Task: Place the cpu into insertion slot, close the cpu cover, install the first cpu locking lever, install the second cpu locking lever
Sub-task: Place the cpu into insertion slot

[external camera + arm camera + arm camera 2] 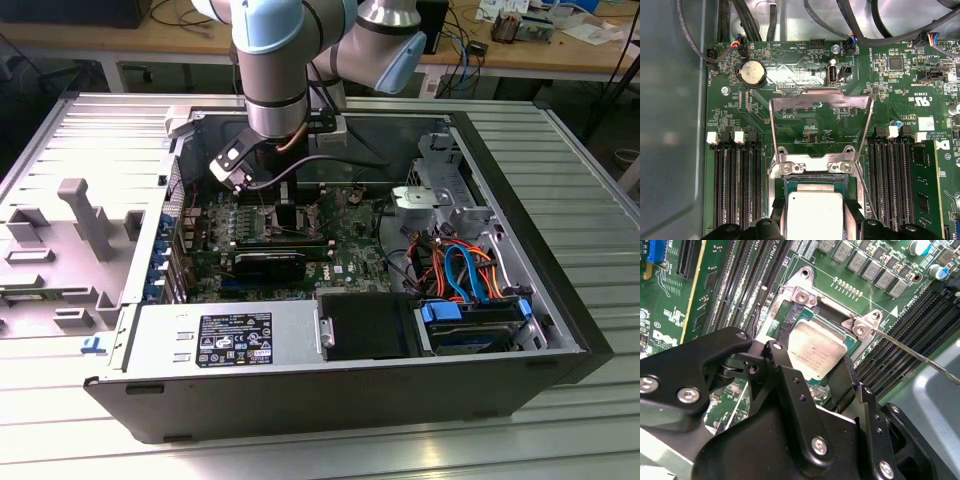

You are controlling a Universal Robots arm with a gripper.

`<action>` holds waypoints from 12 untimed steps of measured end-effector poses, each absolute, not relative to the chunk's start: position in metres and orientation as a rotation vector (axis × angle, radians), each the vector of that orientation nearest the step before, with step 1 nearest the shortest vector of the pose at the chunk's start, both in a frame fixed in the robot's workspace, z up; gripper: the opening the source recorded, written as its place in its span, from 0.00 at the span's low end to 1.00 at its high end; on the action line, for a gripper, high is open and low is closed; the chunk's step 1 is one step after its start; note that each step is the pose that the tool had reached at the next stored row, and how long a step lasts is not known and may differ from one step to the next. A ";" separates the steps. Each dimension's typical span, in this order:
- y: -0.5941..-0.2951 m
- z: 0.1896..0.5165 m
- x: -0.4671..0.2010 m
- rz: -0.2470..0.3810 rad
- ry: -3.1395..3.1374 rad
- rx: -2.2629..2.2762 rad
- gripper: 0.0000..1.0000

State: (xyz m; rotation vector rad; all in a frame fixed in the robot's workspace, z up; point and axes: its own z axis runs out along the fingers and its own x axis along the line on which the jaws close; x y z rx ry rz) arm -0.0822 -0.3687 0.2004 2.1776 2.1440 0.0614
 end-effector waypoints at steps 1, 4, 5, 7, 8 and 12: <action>-0.369 0.202 -0.082 0.061 2.145 2.177 0.55; -0.369 0.203 -0.082 0.061 2.169 2.153 0.55; -0.369 0.203 -0.082 0.061 2.174 2.148 0.55; -0.369 0.203 -0.082 0.061 2.174 2.147 0.55; -0.369 0.202 -0.082 0.061 2.174 2.147 0.55; -0.369 0.200 -0.082 0.061 2.174 2.147 0.55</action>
